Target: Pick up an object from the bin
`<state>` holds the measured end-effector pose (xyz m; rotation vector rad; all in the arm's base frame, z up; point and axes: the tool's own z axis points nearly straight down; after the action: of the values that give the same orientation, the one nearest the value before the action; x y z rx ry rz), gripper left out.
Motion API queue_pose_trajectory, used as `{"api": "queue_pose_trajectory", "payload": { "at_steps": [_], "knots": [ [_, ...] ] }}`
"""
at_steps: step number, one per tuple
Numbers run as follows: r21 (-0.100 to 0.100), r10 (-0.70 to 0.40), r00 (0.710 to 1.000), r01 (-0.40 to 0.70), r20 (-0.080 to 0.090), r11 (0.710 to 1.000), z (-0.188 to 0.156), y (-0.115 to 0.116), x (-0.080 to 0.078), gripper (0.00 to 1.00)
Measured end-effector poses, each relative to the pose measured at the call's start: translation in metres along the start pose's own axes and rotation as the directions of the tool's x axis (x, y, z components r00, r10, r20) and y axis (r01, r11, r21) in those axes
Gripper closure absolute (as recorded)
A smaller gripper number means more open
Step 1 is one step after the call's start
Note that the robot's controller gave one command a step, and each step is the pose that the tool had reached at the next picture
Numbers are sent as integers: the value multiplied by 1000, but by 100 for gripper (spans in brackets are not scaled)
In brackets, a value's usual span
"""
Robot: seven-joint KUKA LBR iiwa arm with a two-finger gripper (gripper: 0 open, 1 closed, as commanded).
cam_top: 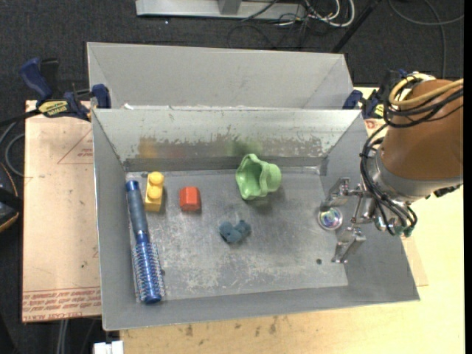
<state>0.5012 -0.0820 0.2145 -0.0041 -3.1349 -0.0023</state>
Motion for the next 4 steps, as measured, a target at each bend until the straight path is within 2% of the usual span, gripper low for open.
{"api": "queue_pose_trajectory", "payload": {
  "at_steps": [1,2,3,4],
  "knots": [
    [2,-137,991,137,11,991,142,26,-90,0],
    [-1,-202,979,202,16,979,132,169,-140,0],
    [2,-224,974,224,14,974,106,195,-155,0],
    [9,-147,989,147,13,989,137,258,-160,0]
  ]
}}
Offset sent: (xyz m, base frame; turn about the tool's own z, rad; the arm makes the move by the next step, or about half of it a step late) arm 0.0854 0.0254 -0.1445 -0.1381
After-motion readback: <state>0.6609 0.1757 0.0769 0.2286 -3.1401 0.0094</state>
